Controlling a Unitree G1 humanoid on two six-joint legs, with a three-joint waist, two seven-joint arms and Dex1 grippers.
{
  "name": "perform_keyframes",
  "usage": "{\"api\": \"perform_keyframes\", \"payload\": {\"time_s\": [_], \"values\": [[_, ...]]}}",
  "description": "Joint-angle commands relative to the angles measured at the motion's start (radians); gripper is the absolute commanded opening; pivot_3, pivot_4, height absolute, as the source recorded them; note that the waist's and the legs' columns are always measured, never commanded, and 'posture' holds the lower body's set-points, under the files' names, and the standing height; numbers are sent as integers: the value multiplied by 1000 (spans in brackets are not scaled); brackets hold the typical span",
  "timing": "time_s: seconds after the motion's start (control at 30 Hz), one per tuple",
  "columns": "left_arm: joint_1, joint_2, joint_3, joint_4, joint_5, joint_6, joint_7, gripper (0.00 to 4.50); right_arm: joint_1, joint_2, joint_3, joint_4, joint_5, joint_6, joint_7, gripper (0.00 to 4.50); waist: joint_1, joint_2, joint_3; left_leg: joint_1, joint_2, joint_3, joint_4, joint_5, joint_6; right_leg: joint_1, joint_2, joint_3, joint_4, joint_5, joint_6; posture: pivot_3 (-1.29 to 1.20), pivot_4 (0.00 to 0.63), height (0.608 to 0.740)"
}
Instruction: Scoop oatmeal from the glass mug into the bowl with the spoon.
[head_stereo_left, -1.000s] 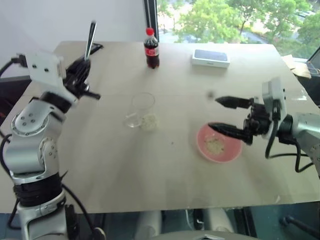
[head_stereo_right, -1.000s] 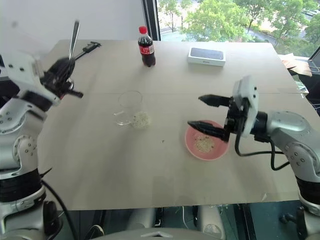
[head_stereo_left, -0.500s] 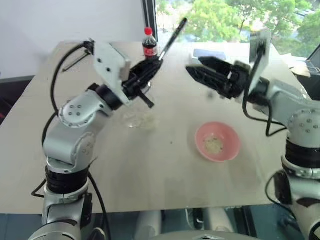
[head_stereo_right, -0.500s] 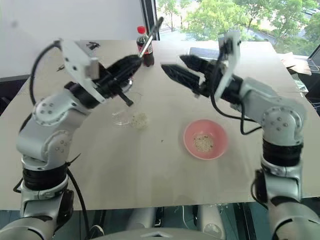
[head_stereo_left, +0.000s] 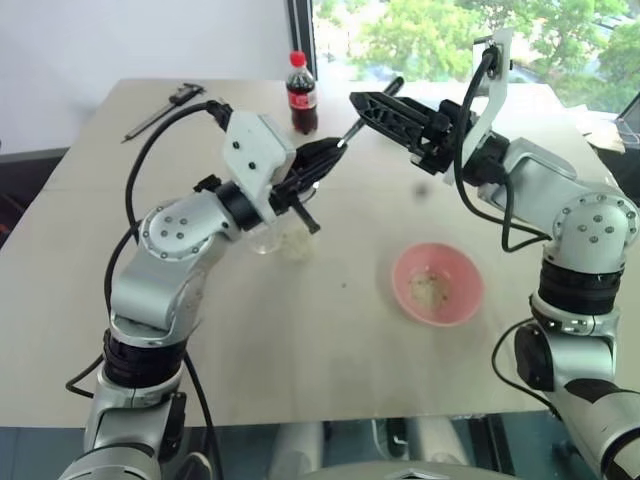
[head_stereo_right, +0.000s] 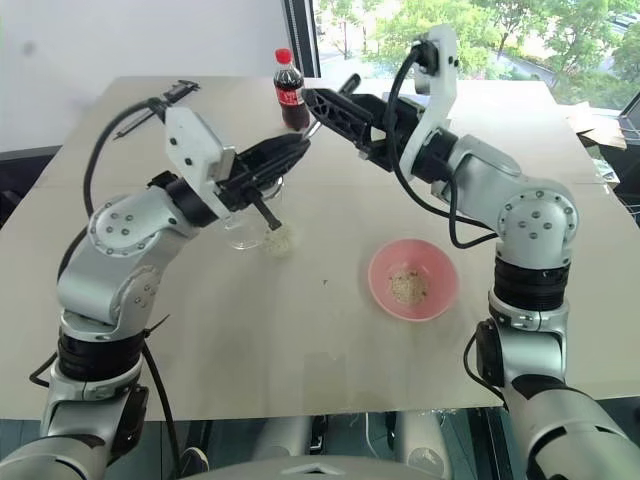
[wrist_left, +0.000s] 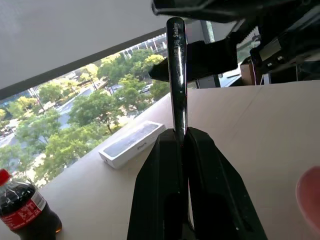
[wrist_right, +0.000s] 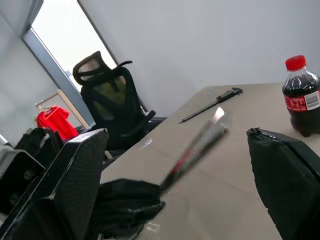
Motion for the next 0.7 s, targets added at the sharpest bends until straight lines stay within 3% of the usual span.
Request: {"api": "perform_keyframes", "payload": {"time_s": [0.03,0.2,0.23,0.27,0.4,0.53,0.67,0.7], "values": [[-3,3,8,-15,10,-24,-13,0,-28,-2,-15,-20,2,-15,-1,3161,0,0,0,0,0,0,0,0,0,0,0,0,0,0,0,0,150,740],[1,2,10,-20,6,-12,-21,0,-15,-2,-4,-32,14,6,-1,909,0,0,0,-1,0,0,0,0,0,0,0,0,-1,0,0,0,150,740],[1,2,9,-21,5,-9,-22,0,-12,0,-3,-34,17,9,-5,258,0,0,0,-1,0,0,0,0,0,0,0,0,-1,0,0,0,150,740],[0,1,8,-23,5,-6,-23,0,-10,1,-4,-35,20,11,-7,69,0,1,0,-1,0,0,0,0,0,0,0,0,-1,0,0,0,150,740],[3,6,15,-19,-3,18,-23,0,-3,0,-8,-35,26,15,-28,69,0,1,1,-1,0,0,0,0,0,-1,0,0,0,0,0,0,150,740],[1,-11,26,-11,25,-7,7,1523,4,2,-16,-28,17,10,-50,0,0,1,1,-1,0,0,0,0,0,-1,0,0,1,0,0,0,150,740],[15,-22,43,-35,30,-6,35,3347,7,2,-31,-17,18,2,-71,0,0,1,1,-1,0,0,0,0,0,-1,0,0,0,0,0,0,150,740],[31,-20,55,-50,29,-5,41,3347,6,-2,-40,-9,21,0,-72,0,0,1,1,-1,0,0,0,0,0,-1,0,0,0,0,0,0,150,740]]}}
